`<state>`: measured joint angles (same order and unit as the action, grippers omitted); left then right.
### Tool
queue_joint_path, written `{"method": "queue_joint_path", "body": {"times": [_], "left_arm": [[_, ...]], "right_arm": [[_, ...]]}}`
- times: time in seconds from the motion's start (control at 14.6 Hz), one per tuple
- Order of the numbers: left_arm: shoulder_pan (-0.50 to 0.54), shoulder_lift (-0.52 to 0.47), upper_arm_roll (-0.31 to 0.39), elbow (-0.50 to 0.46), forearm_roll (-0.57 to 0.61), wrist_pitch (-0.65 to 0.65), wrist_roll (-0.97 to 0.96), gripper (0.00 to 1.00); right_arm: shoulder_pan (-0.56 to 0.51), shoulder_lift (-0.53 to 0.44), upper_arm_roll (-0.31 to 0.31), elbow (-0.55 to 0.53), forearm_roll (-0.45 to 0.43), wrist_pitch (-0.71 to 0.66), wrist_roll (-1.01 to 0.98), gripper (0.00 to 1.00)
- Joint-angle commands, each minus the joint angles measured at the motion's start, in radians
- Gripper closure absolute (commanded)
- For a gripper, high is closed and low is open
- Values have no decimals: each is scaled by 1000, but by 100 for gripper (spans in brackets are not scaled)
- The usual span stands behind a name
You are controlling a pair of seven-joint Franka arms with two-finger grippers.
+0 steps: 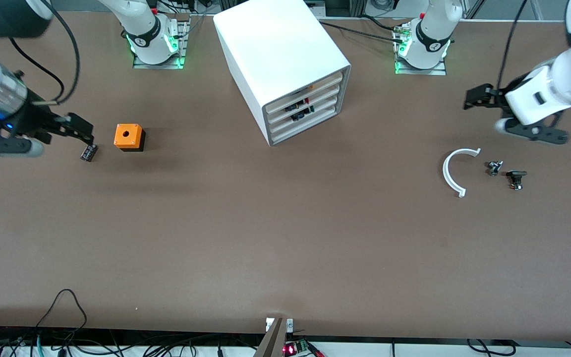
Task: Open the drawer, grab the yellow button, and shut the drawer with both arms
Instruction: 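Reach the left gripper to the drawer handle and grasp it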
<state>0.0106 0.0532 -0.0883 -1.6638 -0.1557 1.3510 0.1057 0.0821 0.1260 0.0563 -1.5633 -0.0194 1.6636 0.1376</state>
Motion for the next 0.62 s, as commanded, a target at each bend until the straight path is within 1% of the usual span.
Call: {"method": "queue_joint_path", "body": {"times": [0.0, 0.14, 0.27, 0.34, 0.41, 0.55], "left_arm": [[8, 77, 4, 27, -158, -73, 32, 0], [9, 138, 4, 16, -279, -81, 118, 0], [9, 175, 4, -13, -394, -47, 193, 0], [8, 171, 2, -61, -456, 11, 248, 0], [9, 159, -14, -127, -529, 80, 302, 0], [9, 131, -34, -255, -695, 217, 400, 0]], "right_arm": [[22, 52, 2, 20, 12, -1, -10, 0], [22, 89, 2, 20, 18, 31, -10, 0], [25, 118, 2, 23, 18, 47, -13, 0], [24, 135, 2, 28, 19, 57, -13, 0], [27, 145, 2, 26, 24, 77, -12, 0], [30, 171, 2, 26, 27, 97, -12, 0]]}}
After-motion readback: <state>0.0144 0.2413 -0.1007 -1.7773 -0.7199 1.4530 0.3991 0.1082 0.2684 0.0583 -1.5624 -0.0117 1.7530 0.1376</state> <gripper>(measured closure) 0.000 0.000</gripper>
